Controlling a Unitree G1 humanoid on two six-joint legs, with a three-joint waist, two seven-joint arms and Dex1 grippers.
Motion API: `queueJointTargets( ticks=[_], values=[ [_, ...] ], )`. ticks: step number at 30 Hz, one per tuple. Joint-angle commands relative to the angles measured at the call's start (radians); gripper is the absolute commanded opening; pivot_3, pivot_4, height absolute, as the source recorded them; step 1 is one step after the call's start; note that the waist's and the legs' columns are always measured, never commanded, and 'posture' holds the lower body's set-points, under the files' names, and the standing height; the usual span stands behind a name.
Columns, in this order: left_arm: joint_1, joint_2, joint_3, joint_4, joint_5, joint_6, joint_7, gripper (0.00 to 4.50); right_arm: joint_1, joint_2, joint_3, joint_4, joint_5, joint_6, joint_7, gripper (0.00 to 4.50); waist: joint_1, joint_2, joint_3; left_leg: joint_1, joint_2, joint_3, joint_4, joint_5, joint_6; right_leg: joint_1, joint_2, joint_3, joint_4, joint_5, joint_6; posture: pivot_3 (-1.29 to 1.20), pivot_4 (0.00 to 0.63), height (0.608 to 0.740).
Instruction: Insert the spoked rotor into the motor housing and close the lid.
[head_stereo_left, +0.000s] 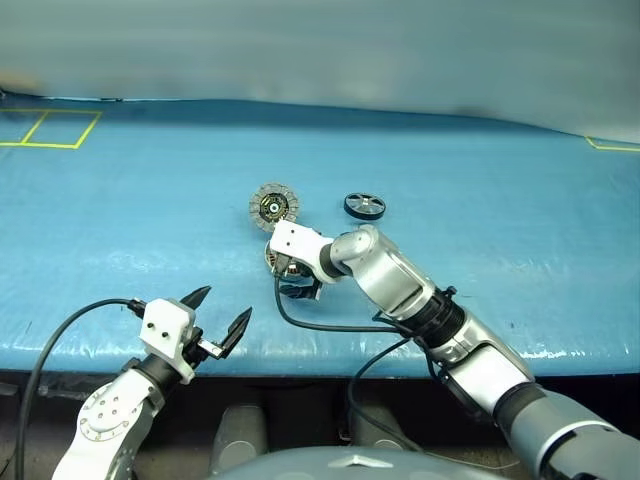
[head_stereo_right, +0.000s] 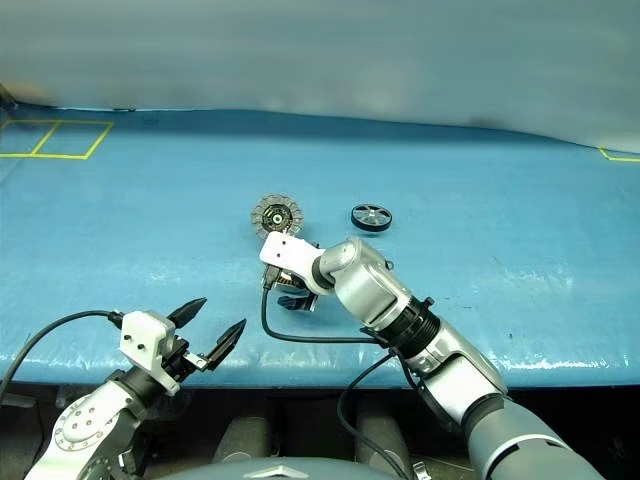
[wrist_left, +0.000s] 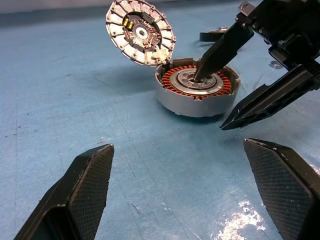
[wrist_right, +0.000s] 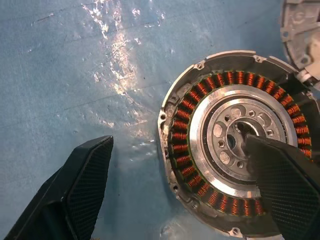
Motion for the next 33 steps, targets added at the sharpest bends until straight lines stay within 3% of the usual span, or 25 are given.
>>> queueJointTargets(
  ticks=[1, 7, 12, 20, 28, 33],
  values=[
    [-0.005, -0.005, -0.008, -0.019, -0.002, -0.024, -0.008, 4.50, -0.008, -0.005, -0.087, -0.118, 0.063, 0.078, -0.013, 4.47, -0.003, 0.000, 0.001, -0.001, 0.000, 0.000, 0.000, 0.000, 0.000, -0.001, 0.000, 0.000, 0.000, 0.000, 0.000, 0.00, 0.150, 0.740],
    [0.000, 0.000, -0.008, -0.021, -0.006, -0.025, -0.011, 4.50, 0.089, 0.044, -0.334, -0.276, 0.179, 0.172, -0.103, 4.47, -0.006, 0.000, 0.001, -0.001, 0.001, -0.002, -0.004, 0.000, 0.000, -0.002, 0.003, 0.000, 0.000, -0.001, -0.001, 0.00, 0.150, 0.740],
    [-0.004, 0.005, -0.002, -0.016, -0.011, -0.025, -0.020, 4.50, 0.274, 0.151, -0.531, -0.301, 0.185, 0.002, -0.319, 4.47, -0.005, 0.000, 0.000, -0.001, 0.001, -0.002, -0.005, 0.000, 0.000, -0.002, 0.003, 0.001, -0.001, -0.001, -0.001, 0.00, 0.150, 0.740],
    [-0.031, 0.010, -0.006, -0.001, -0.008, -0.024, -0.038, 4.50, 0.496, 0.218, -0.557, -0.196, 0.151, -0.330, -0.558, 4.47, -0.018, 0.001, 0.001, 0.002, 0.001, -0.002, -0.005, 0.000, 0.000, -0.001, 0.005, 0.003, -0.001, -0.001, -0.001, 0.00, 0.150, 0.740],
    [-0.046, 0.006, -0.014, 0.006, 0.000, -0.023, -0.040, 4.50, 0.540, 0.279, -0.620, -0.006, 0.155, -0.607, -0.715, 4.47, -0.018, 0.001, 0.001, 0.002, 0.001, -0.002, -0.005, 0.000, 0.000, -0.001, 0.007, 0.005, -0.001, -0.001, -0.001, 0.00, 0.150, 0.740],
    [-0.046, 0.003, -0.016, 0.007, 0.003, -0.023, -0.039, 4.50, 0.541, 0.284, -0.638, 0.062, 0.154, -0.679, -0.769, 4.47, -0.018, 0.001, 0.001, 0.002, 0.002, -0.002, -0.005, 0.000, 0.000, -0.001, 0.007, 0.005, -0.001, -0.001, -0.001, 0.00, 0.150, 0.740]
  ],
)
